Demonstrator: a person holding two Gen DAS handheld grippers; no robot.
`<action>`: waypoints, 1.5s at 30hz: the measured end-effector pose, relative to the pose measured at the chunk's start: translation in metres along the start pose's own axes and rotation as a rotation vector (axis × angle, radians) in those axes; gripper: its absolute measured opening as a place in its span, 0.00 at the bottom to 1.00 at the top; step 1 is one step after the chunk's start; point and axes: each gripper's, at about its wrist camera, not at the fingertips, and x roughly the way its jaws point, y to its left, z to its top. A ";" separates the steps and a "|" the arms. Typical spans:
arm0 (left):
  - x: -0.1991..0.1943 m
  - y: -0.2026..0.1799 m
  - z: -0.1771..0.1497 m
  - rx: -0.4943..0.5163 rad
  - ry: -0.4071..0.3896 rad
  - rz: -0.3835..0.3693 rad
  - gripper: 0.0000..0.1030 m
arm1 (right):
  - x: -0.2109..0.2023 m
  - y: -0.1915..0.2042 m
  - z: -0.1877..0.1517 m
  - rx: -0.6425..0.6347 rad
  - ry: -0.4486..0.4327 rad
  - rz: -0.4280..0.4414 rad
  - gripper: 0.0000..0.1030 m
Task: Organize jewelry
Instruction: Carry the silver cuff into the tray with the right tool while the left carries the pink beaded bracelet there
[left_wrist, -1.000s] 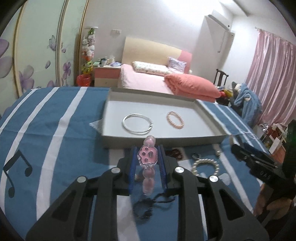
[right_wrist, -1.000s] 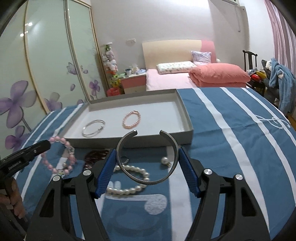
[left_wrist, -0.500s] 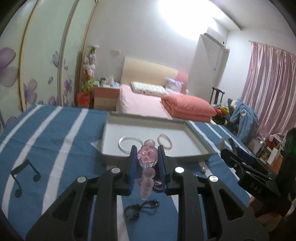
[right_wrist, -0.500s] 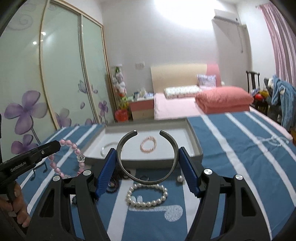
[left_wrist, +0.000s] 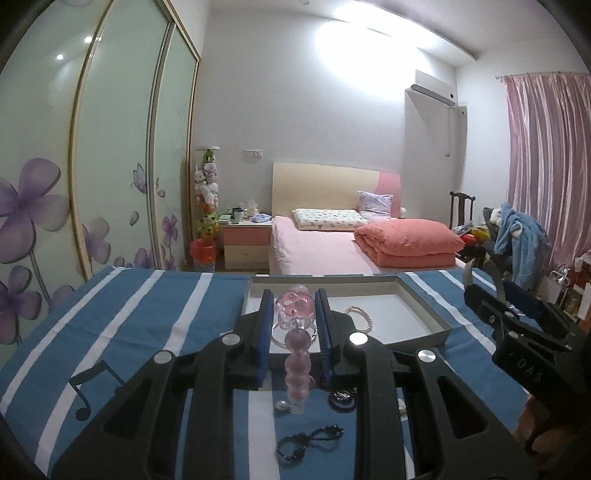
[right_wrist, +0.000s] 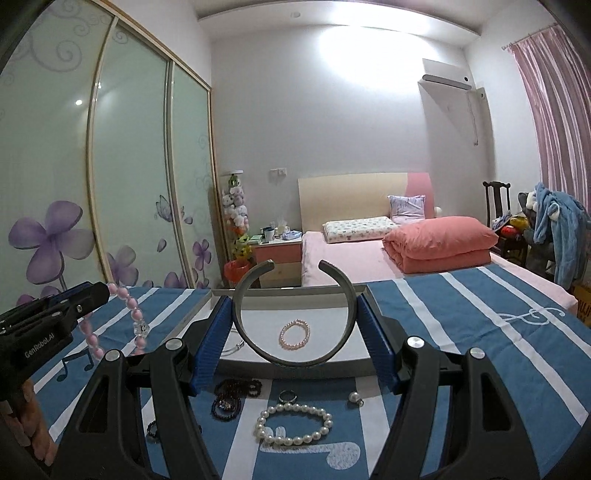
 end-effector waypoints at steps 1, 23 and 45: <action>0.002 0.000 0.001 0.002 0.002 0.007 0.22 | 0.001 0.000 0.001 -0.002 -0.003 -0.001 0.66; 0.074 -0.001 0.019 0.027 0.039 0.055 0.22 | 0.040 0.003 0.023 -0.044 -0.084 -0.032 0.66; 0.180 0.001 0.009 0.009 0.182 -0.026 0.22 | 0.141 -0.013 -0.003 -0.036 0.246 -0.045 0.66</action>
